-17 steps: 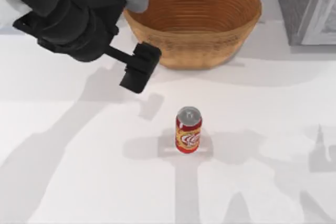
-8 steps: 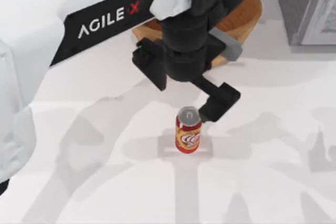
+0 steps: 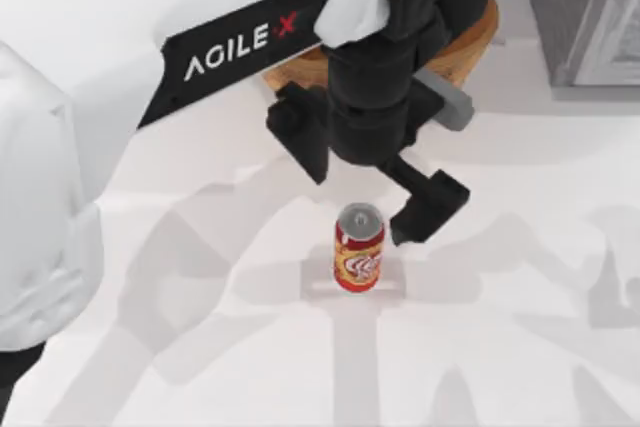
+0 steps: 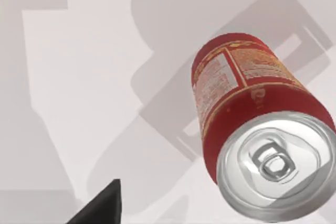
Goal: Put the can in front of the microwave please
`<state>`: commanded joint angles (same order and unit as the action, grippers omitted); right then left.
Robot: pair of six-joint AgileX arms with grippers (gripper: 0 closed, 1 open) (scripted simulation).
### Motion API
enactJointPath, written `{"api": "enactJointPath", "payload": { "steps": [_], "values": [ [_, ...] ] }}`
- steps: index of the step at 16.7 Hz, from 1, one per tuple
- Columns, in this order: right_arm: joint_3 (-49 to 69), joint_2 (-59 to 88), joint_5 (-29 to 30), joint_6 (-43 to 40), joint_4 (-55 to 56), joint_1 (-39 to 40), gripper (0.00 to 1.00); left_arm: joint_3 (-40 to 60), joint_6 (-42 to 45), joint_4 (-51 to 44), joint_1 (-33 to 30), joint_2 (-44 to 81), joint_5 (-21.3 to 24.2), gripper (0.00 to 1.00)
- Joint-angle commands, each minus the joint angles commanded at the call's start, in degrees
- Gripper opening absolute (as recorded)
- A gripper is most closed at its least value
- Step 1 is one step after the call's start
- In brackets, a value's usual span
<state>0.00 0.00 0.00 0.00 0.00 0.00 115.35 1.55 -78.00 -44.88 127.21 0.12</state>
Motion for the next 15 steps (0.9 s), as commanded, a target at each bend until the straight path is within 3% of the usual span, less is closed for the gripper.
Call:
{"api": "enactJointPath", "payload": {
  "steps": [9, 13, 15],
  "values": [
    [0.0, 0.0, 0.0, 0.0, 0.0, 0.0, 1.0, -11.0, 0.1, 12.2, -0.2, 1.3, 0.0, 1.0],
    [0.0, 0.0, 0.0, 0.0, 0.0, 0.0, 1.0, -11.4, 0.1, 12.7, -0.2, 1.3, 0.0, 1.0],
    [0.0, 0.0, 0.0, 0.0, 0.0, 0.0, 1.0, -11.4, 0.1, 12.7, -0.2, 1.3, 0.0, 0.85]
  ]
}}
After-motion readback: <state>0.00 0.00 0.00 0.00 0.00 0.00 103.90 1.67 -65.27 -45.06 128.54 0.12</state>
